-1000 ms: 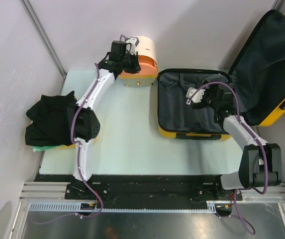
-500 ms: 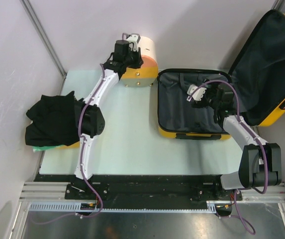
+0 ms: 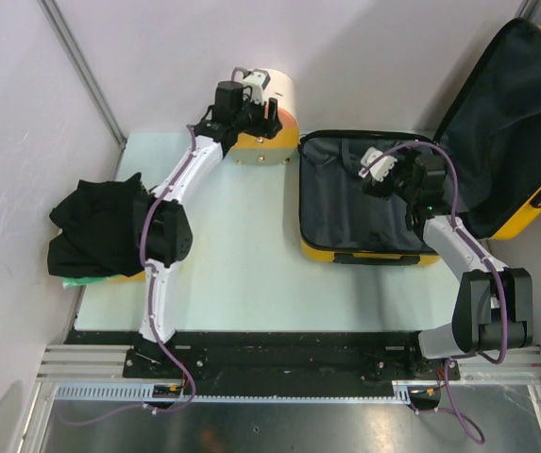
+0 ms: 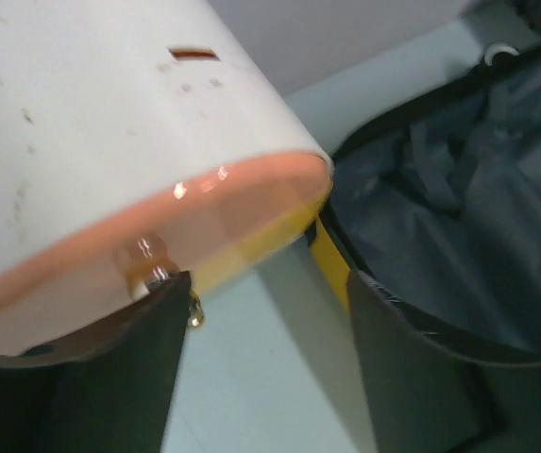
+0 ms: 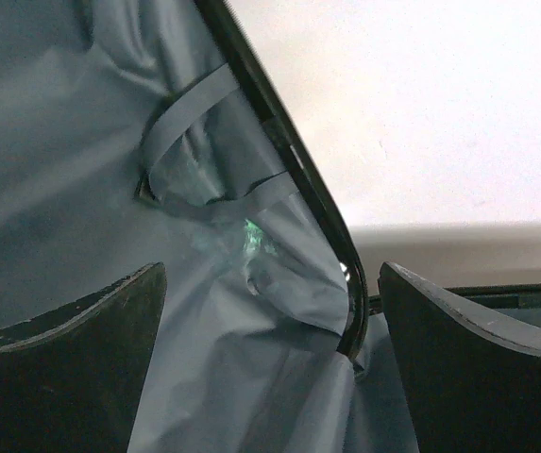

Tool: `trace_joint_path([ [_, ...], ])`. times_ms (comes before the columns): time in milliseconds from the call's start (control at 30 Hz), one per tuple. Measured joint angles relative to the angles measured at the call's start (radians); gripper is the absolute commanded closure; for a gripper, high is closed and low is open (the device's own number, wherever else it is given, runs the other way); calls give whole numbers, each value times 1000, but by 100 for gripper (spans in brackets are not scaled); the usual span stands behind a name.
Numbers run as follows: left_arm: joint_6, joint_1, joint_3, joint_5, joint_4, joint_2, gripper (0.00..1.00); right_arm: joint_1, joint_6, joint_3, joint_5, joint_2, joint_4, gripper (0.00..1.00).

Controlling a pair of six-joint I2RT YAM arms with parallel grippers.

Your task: Open, take out, and arrange the luggage

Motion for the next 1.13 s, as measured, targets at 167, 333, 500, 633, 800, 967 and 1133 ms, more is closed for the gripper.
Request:
trace_joint_path([
  [167,58,13,-230,1,3,-209,0,-20,212,76,-19,21,42,0],
  [333,82,83,-310,-14,-39,-430,0,-34,480,136,-53,27,115,0],
  [500,84,179,-392,-19,-87,-628,0,-20,699,163,-72,25,101,0],
  [633,92,191,-521,13,-127,-714,0,14,808,166,-71,6,-6,0],
  [800,93,164,-721,37,-192,-731,0,34,936,167,-63,-11,-205,0],
  [967,87,139,-879,-15,-238,-748,0,30,1020,166,-19,-14,-382,0],
  [1133,87,116,-976,-63,-242,-838,0,30,1035,130,27,-62,-454,0],
])
